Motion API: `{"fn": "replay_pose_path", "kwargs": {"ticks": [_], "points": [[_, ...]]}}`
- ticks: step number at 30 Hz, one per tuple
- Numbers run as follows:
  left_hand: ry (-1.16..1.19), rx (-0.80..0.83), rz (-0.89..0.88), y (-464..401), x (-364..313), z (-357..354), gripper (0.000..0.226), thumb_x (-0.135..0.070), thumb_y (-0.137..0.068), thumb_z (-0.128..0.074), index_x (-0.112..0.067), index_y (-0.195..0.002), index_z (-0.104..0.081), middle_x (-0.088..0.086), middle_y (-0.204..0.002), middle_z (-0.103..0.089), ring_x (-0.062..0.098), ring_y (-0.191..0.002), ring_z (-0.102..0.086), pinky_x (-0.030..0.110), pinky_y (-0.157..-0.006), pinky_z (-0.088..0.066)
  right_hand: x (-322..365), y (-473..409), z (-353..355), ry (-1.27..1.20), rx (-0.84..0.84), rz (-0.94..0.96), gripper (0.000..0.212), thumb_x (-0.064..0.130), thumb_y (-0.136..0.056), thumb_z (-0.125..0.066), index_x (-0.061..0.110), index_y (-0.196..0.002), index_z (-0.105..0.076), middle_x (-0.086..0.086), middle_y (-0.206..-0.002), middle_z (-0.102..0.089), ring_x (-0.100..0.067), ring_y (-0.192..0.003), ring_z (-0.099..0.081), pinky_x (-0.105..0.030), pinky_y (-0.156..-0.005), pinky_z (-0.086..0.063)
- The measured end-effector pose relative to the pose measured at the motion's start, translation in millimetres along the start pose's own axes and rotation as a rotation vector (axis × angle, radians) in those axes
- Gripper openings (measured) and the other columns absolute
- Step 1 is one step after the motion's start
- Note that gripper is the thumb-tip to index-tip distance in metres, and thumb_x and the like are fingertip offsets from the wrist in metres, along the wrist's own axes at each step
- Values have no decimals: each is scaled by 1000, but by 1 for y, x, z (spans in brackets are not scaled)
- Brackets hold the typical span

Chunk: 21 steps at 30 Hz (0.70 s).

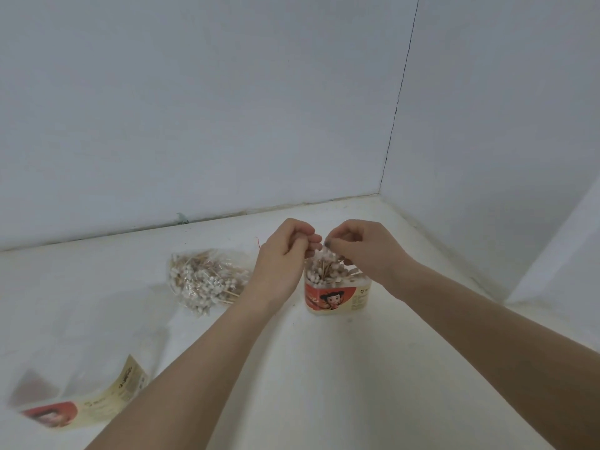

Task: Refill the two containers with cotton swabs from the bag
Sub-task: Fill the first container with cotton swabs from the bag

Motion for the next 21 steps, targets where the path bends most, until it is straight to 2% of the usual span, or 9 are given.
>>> {"fn": "replay_pose_path", "kwargs": {"ticks": [2,6,8,11,14,17,21], "points": [[5,-35,4,1,2,1,26,-3,-99,-40,-15,-103,-63,-1,-101,-73,11,-94,-70,33,-91,-56,-2,-1,3,-13,-57,-7,9,26,-92,-62,19,-93,-69,-4,-90,-72,-23,-87,-70,-40,-85,-58],[-19,-56,1,6,8,1,33,3,-96,-36,-15,-103,-63,-2,-104,-69,6,-91,-65,24,-86,-50,-2,3,-2,143,-58,66,18,36,-99,-55,23,-110,-60,5,-97,-65,-16,-92,-64,-29,-75,-52],[-29,-47,5,8,10,-1,29,1,-98,-40,-16,-104,-63,-5,-104,-68,-1,-92,-63,14,-81,-47,-3,4,-7,273,-40,123,29,41,-98,-54,26,-123,-56,7,-111,-60,-12,-105,-56,-28,-85,-46],[-26,-63,-1,10,11,-4,18,-8,-100,-49,-18,-107,-63,-7,-104,-67,-3,-91,-60,6,-75,-45,-3,4,-8,438,-32,173,40,45,-97,-54,28,-133,-53,7,-122,-56,-13,-123,-40,-32,-99,-40],[-2,-74,14,9,10,-5,20,-6,-99,-47,-16,-108,-63,-6,-106,-65,-1,-92,-60,8,-77,-45,-10,-1,-10,408,6,114,42,51,-97,-51,28,-132,-56,6,-126,-57,-15,-128,-39,-39,-105,-40],[66,-63,46,9,12,-4,29,2,-96,-41,-13,-108,-62,-6,-105,-65,-3,-91,-62,17,-87,-48,-15,-5,-9,210,21,61,50,63,-91,-45,32,-127,-59,10,-126,-59,-16,-127,-47,-44,-104,-45],[-3,-48,8,10,14,-4,25,3,-96,-47,-14,-108,-62,-6,-99,-64,-6,-86,-59,8,-77,-46,-17,-3,-13,277,59,104,52,62,-91,-49,33,-134,-57,5,-136,-56,-16,-134,-43,-45,-110,-40]]}}
Point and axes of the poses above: each hand's wrist, its own y-axis away from the middle knuckle, its own z-axis out of the back of the hand, x = y × z, the point moved 4 cm from there along -y, towards the middle knuckle
